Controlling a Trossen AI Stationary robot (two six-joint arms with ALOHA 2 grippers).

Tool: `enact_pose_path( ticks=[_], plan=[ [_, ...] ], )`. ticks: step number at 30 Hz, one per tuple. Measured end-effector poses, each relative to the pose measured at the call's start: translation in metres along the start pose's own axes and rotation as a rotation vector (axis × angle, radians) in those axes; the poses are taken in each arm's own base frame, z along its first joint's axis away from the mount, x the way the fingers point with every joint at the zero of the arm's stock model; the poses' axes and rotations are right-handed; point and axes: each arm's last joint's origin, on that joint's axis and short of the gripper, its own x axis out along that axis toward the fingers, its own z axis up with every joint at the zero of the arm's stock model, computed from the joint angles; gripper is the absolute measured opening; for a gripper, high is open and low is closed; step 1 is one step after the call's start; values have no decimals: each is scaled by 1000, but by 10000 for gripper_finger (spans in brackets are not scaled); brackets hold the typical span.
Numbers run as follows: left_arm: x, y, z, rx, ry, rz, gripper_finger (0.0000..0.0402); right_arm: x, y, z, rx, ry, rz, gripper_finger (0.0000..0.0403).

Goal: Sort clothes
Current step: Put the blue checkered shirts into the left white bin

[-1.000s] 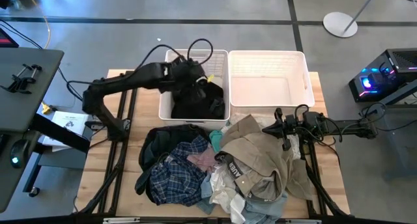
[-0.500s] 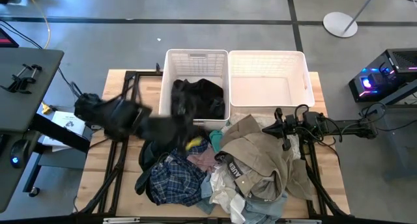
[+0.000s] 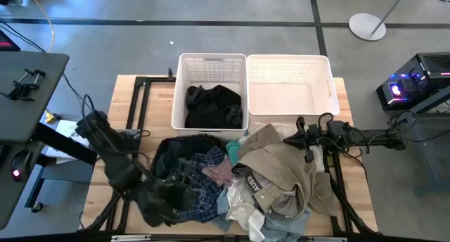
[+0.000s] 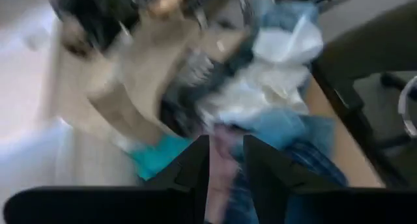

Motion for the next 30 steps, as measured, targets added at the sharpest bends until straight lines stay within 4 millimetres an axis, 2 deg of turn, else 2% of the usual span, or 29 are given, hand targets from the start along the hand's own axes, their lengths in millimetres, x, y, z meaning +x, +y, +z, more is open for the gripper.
enact_pose_path(
  ticks=[3,5,13,18,25,30],
  plan=[
    [25,-9,-13,-147,46,44,83,0,0,0,0,0,0,0],
    [38,-11,-20,-199,107,3,96,0,0,0,0,0,-1,0],
    [71,-12,-34,-345,342,-317,209,0,0,0,0,1,0,0],
    [92,-20,-46,-314,440,-357,249,0,0,0,0,0,0,0],
    [118,-37,-58,-122,497,-369,253,0,0,0,0,0,0,0],
    [136,-47,-72,-114,613,-331,253,0,0,0,0,0,-1,0]
  ],
)
